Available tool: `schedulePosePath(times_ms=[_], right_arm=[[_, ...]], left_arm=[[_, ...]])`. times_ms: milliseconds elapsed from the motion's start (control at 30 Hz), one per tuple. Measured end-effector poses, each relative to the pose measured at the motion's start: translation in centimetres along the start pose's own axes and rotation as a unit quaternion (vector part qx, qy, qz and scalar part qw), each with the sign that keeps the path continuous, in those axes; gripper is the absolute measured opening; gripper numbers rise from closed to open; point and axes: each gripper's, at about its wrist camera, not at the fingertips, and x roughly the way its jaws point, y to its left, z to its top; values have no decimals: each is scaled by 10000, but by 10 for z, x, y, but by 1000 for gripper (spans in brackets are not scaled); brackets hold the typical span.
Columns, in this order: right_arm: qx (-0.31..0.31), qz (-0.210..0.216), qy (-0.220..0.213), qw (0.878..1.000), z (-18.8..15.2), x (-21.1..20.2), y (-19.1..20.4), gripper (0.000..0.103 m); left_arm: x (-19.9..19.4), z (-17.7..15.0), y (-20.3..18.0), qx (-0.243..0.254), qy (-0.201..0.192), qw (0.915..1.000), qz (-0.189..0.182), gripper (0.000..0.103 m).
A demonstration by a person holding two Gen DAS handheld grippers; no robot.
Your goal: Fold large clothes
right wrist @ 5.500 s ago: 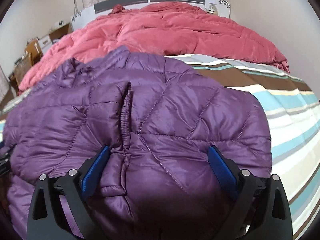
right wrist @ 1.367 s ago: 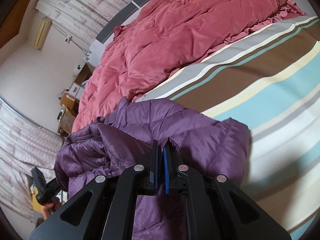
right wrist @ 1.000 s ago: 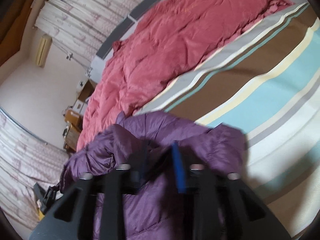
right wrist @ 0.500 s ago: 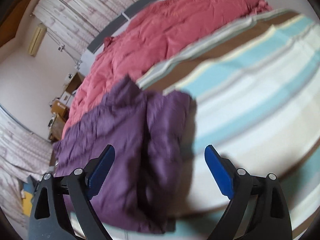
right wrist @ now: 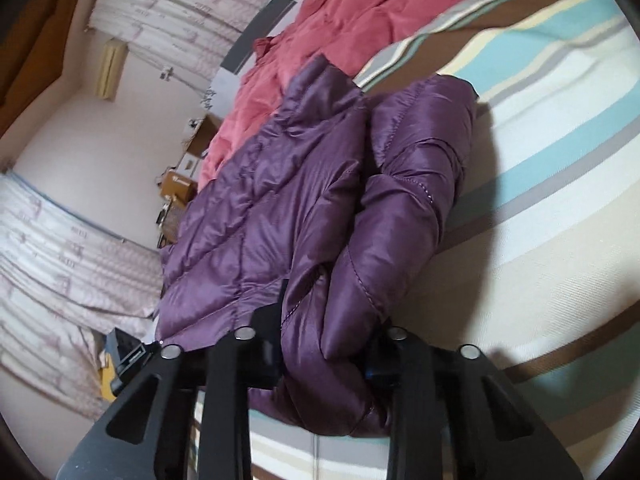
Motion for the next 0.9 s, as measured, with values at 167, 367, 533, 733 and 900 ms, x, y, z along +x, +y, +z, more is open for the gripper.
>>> schedulePosePath(times_ms=[167, 367, 533, 733, 900], right_arm=[[-143, 115, 101, 9998, -10, -22, 6, 23], [-137, 252, 302, 9991, -45, -59, -2, 23], [-70, 345, 384, 9986, -80, -88, -8, 23], [-144, 299, 402, 9986, -109, -108, -11, 24], [-189, 60, 178, 9996, -107, -125, -13, 34]], left_arm=[[-19, -19, -4, 217, 150, 9996, -35, 26], [-46, -59, -1, 269, 289, 9991, -148, 26], [-71, -97, 0, 272, 311, 9988, -251, 27], [-90, -123, -8, 708, 265, 9971, 12, 38], [-101, -115, -20, 1007, 89, 9936, 495, 63]])
